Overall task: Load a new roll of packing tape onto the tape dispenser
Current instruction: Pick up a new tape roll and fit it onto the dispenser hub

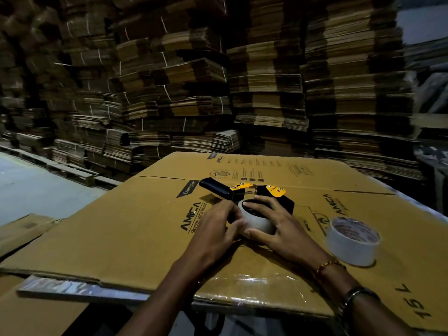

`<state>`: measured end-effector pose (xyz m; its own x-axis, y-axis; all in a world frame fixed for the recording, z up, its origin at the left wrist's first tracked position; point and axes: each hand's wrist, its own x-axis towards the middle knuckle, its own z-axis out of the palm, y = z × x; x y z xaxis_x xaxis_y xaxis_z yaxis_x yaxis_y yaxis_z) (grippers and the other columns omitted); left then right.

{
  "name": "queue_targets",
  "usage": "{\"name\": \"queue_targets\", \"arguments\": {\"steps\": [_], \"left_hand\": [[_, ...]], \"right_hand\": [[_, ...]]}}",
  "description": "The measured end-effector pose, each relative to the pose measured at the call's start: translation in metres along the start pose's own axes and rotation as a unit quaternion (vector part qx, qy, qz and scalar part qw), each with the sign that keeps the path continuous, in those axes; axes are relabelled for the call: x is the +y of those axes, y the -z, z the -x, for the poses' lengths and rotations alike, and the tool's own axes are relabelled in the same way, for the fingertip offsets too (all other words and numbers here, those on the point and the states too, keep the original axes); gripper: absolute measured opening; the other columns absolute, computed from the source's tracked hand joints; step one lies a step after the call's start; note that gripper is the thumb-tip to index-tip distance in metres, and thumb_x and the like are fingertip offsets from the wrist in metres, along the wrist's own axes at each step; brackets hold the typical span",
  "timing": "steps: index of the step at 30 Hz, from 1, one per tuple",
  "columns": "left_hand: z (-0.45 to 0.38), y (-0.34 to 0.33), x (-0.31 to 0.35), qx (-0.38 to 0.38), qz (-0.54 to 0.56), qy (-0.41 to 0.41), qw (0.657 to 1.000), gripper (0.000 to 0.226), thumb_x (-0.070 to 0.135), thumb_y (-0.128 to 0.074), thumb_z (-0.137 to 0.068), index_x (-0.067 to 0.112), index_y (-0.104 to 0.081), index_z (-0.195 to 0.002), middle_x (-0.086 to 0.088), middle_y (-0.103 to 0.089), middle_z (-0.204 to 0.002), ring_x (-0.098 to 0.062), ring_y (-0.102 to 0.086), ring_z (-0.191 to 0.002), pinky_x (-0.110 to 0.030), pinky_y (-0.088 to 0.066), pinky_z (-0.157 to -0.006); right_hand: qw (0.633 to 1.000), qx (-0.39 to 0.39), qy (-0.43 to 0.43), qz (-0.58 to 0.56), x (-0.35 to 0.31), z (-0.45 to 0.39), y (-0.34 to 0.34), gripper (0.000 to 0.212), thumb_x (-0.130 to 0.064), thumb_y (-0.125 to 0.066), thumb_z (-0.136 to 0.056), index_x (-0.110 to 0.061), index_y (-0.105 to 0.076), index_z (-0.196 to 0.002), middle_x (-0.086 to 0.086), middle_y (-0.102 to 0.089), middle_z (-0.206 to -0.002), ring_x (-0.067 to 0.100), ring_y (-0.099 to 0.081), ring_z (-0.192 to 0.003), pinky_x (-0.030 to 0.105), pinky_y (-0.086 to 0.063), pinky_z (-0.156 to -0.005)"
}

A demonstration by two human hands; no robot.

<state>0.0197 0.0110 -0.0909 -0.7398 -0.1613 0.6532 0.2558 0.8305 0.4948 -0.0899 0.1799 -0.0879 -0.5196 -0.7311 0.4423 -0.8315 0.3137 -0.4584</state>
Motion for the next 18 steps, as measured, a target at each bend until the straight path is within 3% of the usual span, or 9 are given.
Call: {"name": "queue_targets", "arguments": {"steps": [5,9,11,14,18], "left_hand": [[-0.0004,0.0002,-0.0006,0.004,-0.033,-0.031,0.999,0.004,0.018,-0.061,-0.096,0.02,-0.057,-0.096,0.011,-0.054,-0.095,0.01,-0.048,-0.089,-0.005,-0.037,-0.076],[0.0037,0.0001,-0.0013,-0.011,-0.004,-0.001,1.0,0.011,0.032,-0.061,-0.095,0.022,-0.058,-0.098,0.011,-0.056,-0.098,0.0,-0.052,-0.093,-0.024,-0.049,-0.078],[0.0057,-0.0004,0.0001,-0.026,-0.01,0.018,0.999,0.019,0.042,-0.063,-0.091,0.025,-0.057,-0.098,0.013,-0.056,-0.098,-0.001,-0.053,-0.093,-0.026,-0.051,-0.08],[0.006,-0.0014,0.0005,-0.032,-0.022,0.017,0.999,0.019,0.04,-0.064,-0.092,0.024,-0.057,-0.099,0.012,-0.057,-0.098,-0.002,-0.054,-0.091,-0.03,-0.053,-0.08],[0.0068,-0.0016,0.0002,-0.026,-0.049,-0.014,0.998,0.011,0.031,-0.059,-0.096,0.022,-0.056,-0.103,0.011,-0.056,-0.101,-0.004,-0.052,-0.089,-0.018,-0.045,-0.078]], "right_hand": [[1.0,0.004,0.0,0.004,-0.0006,-0.0007,-0.0003,0.059,-0.053,-0.068,-0.086,-0.051,-0.045,-0.14,-0.022,-0.027,-0.153,0.013,-0.036,-0.136,0.039,-0.042,-0.109],[1.0,0.0,-0.002,0.004,-0.0001,-0.0007,-0.0005,0.058,-0.053,-0.066,-0.087,-0.051,-0.044,-0.141,-0.021,-0.025,-0.154,0.012,-0.035,-0.135,0.034,-0.04,-0.108],[1.0,-0.002,-0.003,0.006,0.0001,-0.001,-0.0003,0.058,-0.056,-0.064,-0.087,-0.052,-0.043,-0.141,-0.021,-0.025,-0.154,0.012,-0.035,-0.135,0.035,-0.04,-0.108],[1.0,-0.002,-0.005,0.004,0.0007,-0.0004,-0.0003,0.059,-0.057,-0.065,-0.087,-0.054,-0.042,-0.141,-0.023,-0.024,-0.154,0.012,-0.035,-0.135,0.037,-0.04,-0.109],[1.0,-0.01,-0.005,0.011,0.0007,-0.0004,0.0003,0.065,-0.056,-0.069,-0.083,-0.054,-0.04,-0.141,-0.023,-0.022,-0.154,0.014,-0.033,-0.136,0.04,-0.038,-0.111]]}}
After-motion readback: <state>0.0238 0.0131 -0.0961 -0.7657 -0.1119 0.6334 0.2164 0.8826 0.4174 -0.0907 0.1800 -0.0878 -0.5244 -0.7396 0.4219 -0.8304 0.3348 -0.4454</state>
